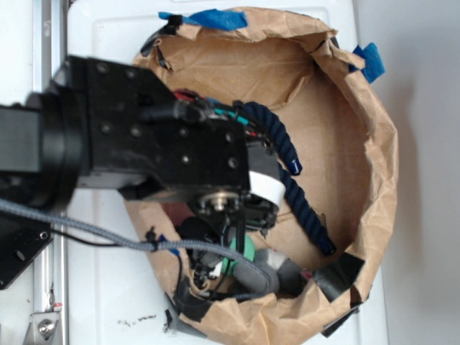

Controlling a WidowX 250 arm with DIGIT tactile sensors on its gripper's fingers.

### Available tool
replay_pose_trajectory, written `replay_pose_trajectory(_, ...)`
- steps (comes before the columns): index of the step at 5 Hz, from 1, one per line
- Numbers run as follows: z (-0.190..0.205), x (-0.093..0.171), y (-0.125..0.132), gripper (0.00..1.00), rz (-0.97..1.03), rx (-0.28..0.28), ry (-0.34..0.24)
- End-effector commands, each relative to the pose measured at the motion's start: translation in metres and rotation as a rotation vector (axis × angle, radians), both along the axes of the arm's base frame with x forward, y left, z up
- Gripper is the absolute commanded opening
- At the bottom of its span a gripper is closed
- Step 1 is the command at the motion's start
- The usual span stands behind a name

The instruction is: Grab the green ball.

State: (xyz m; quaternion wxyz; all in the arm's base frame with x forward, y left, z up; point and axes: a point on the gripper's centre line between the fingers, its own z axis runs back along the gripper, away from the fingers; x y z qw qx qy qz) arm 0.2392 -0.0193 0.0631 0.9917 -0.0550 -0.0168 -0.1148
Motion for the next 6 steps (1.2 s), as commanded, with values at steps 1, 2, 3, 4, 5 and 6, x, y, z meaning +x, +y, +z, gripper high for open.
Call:
replay_pose_trajectory(1,-0.003,0.012,-0.028,1.0,-0.029,-0.077,-0.03)
replay_pose_trajectory(2,-0.008,0.015,-0.037,1.0,-0.045,-0.103,-0.049)
replay_pose_trajectory(3,-0.014,0.017,-0.043,1.0,-0.063,-0.112,-0.023)
replay_pose_trajectory(4,-0.017,0.018,-0.046,0.99,-0.071,-0.121,-0.003)
replay_pose_trajectory(5,-0.016,0.019,-0.043,0.0,-0.057,-0.141,0.007)
replay_pose_trajectory(6,-0.016,0.02,-0.041,0.0,-0.052,-0.147,0.013)
